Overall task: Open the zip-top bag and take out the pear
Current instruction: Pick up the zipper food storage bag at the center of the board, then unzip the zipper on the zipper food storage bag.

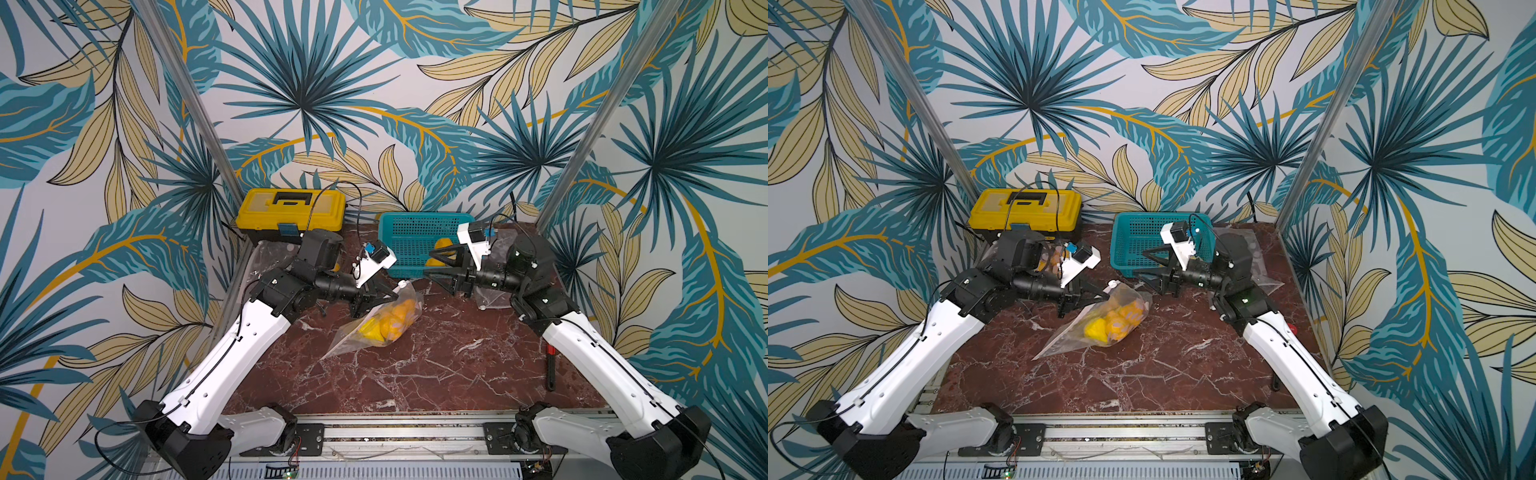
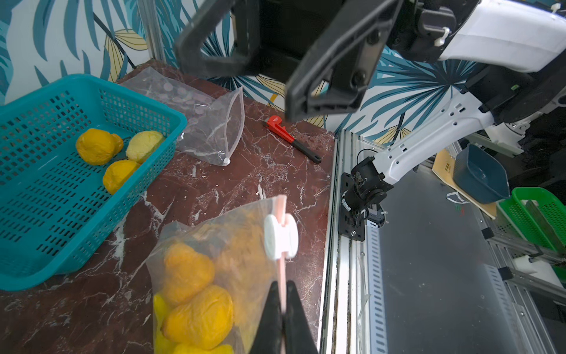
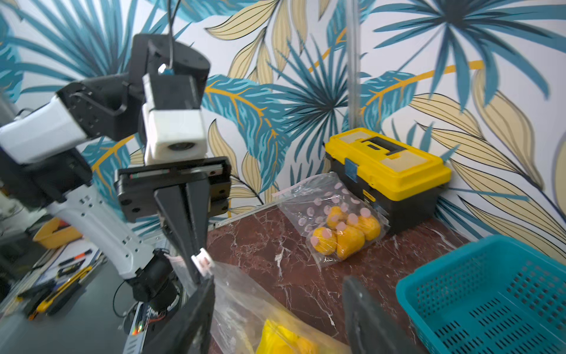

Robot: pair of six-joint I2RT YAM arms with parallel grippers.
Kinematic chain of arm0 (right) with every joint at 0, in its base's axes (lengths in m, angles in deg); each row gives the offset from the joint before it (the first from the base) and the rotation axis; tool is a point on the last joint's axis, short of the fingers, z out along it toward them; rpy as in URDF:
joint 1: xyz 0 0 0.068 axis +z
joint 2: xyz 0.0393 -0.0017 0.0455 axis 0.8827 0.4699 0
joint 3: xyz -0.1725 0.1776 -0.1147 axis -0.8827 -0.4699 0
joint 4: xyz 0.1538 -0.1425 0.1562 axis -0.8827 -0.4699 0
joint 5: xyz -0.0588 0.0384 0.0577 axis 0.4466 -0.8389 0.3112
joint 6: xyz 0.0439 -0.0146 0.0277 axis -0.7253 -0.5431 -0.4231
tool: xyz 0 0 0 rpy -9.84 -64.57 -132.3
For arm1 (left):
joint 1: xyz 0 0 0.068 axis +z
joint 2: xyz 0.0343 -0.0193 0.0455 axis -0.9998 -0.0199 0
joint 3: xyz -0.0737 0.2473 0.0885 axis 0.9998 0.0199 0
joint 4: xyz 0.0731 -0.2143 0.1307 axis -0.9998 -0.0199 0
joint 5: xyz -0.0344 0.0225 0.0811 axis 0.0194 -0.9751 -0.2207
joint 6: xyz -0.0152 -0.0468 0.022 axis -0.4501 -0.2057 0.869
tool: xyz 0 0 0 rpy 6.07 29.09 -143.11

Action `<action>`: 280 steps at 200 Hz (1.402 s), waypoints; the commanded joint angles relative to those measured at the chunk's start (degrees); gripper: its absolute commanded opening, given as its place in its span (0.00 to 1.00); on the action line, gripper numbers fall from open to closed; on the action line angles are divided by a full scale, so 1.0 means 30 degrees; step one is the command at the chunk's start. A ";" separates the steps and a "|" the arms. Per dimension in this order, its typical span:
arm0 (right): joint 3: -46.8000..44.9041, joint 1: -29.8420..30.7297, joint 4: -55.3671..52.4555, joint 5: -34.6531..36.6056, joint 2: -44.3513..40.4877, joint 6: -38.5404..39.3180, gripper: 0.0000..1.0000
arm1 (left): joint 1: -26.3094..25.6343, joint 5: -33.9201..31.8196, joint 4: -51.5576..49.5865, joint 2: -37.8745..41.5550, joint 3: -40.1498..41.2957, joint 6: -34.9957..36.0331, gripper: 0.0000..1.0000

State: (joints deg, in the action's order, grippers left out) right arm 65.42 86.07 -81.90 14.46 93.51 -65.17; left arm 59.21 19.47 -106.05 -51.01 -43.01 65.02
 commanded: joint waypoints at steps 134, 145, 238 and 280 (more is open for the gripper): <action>0.1427 0.2630 -0.3831 -0.1432 0.2225 0.5597 0.05 | -0.0049 -0.1210 -0.0023 0.1062 0.1299 0.0926 0.00; 0.1424 0.2660 -0.3846 -0.1656 0.2191 0.5614 0.00 | -0.0049 -0.1475 -0.0019 0.0978 0.1231 0.0850 0.02; 0.1458 0.2910 -0.4007 -0.1193 0.2555 0.5540 0.00 | -0.0371 -0.1861 0.1493 0.0287 -0.0330 -0.0459 0.38; 0.1476 0.2920 -0.4172 -0.1070 0.2489 0.5672 0.00 | -0.0429 -0.1303 0.1533 0.0267 0.0105 -0.0202 0.20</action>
State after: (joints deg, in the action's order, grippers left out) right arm 69.07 94.48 -93.62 11.42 100.75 -48.49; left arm 58.23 14.03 -102.94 -50.92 -42.79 63.91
